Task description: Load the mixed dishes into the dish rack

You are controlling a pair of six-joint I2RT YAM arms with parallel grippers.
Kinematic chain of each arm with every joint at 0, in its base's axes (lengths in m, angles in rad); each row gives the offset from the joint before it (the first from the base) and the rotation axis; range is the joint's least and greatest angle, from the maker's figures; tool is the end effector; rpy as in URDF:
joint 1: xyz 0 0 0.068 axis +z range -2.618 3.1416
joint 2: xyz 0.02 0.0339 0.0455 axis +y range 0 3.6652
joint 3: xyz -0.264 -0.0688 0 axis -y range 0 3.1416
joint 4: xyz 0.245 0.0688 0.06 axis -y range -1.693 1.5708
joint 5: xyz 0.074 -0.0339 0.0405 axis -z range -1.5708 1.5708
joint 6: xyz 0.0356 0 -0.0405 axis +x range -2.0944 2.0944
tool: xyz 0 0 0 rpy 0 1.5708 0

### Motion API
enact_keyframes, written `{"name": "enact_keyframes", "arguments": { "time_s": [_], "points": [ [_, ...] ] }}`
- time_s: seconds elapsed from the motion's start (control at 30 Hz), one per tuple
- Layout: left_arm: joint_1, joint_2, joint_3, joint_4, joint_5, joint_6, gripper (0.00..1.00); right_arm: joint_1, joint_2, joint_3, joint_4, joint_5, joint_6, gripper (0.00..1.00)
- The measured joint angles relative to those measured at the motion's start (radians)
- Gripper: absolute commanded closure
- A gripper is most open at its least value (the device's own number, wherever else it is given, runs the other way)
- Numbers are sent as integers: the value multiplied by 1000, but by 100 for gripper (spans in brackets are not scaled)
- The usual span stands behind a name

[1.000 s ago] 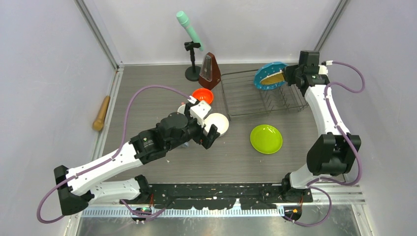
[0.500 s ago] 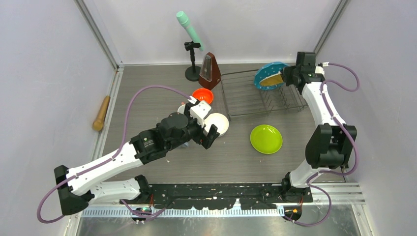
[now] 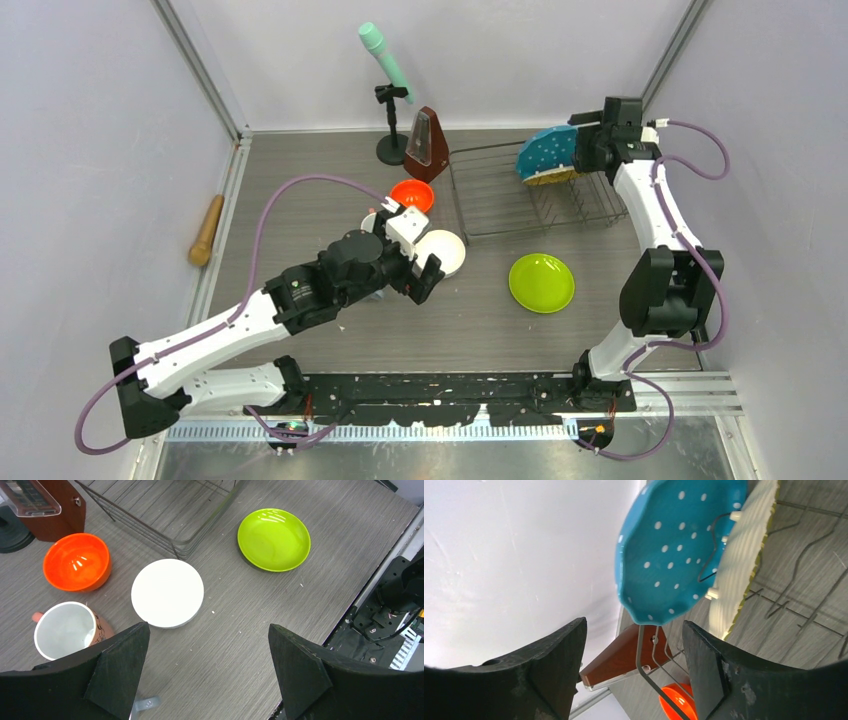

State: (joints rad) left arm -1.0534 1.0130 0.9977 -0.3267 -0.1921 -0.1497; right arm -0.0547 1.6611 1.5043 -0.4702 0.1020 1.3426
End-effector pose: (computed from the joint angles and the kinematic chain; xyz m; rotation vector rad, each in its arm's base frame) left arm 0.1191 -0.1955 0.3572 0.7330 1.8142 -0.6243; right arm 0.3830 -0.0246 0.3332 1.4990 1.6930 0.6003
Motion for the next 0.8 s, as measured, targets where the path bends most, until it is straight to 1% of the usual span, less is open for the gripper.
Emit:
{"name": "enact_keyframes", "arguments": {
  "time_s": [0.27, 0.33, 0.37, 0.4, 0.47, 0.5, 0.53, 0.57, 0.6, 0.63, 0.67, 0.7, 0.73, 0.77, 0.8],
  "points": [
    [0, -8, -15, -11, 2, -21, 8, -5, -4, 20, -11, -5, -23, 26],
    [0, -8, -18, -15, 6, -30, 8, -6, -15, 16, -25, -5, -28, 29],
    [0, -8, -21, -15, 7, -32, 8, -8, -28, 8, -29, -5, -30, 33],
    [0, -9, -25, -15, 10, -34, 8, -9, -44, -4, -33, -5, -31, 35],
    [0, -11, -33, -16, 11, -38, 8, -13, -82, -34, -35, -5, -33, 44],
    [0, -11, -36, -16, 11, -40, 8, -14, -101, -49, -34, -5, -35, 46],
    [0, -11, -39, -16, 13, -45, 8, -16, -119, -65, -34, -5, -39, 54],
    [0, -11, -40, -17, 13, -50, 8, -19, -134, -80, -34, -6, -40, 58],
    [0, -12, -41, -18, 13, -52, 8, -23, -150, -99, -33, -7, -43, 66],
    [0, -12, -42, -19, 14, -54, 8, -27, -164, -120, -31, -7, -47, 70],
    [0, -13, -45, -19, 14, -54, 8, -30, -176, -138, -31, -6, -51, 80],
    [0, -16, -47, -20, 14, -55, 8, -34, -190, -164, -30, -6, -52, 85],
    [0, -18, -50, -21, 14, -56, 8, -36, -208, -199, -32, -6, -49, 94],
    [0, -19, -53, -23, 15, -56, 8, -39, -216, -220, -35, -6, -54, 98],
    [0, -20, -55, -23, 16, -56, 8, -39, -225, -245, -34, -6, -56, 99]
  ]
}}
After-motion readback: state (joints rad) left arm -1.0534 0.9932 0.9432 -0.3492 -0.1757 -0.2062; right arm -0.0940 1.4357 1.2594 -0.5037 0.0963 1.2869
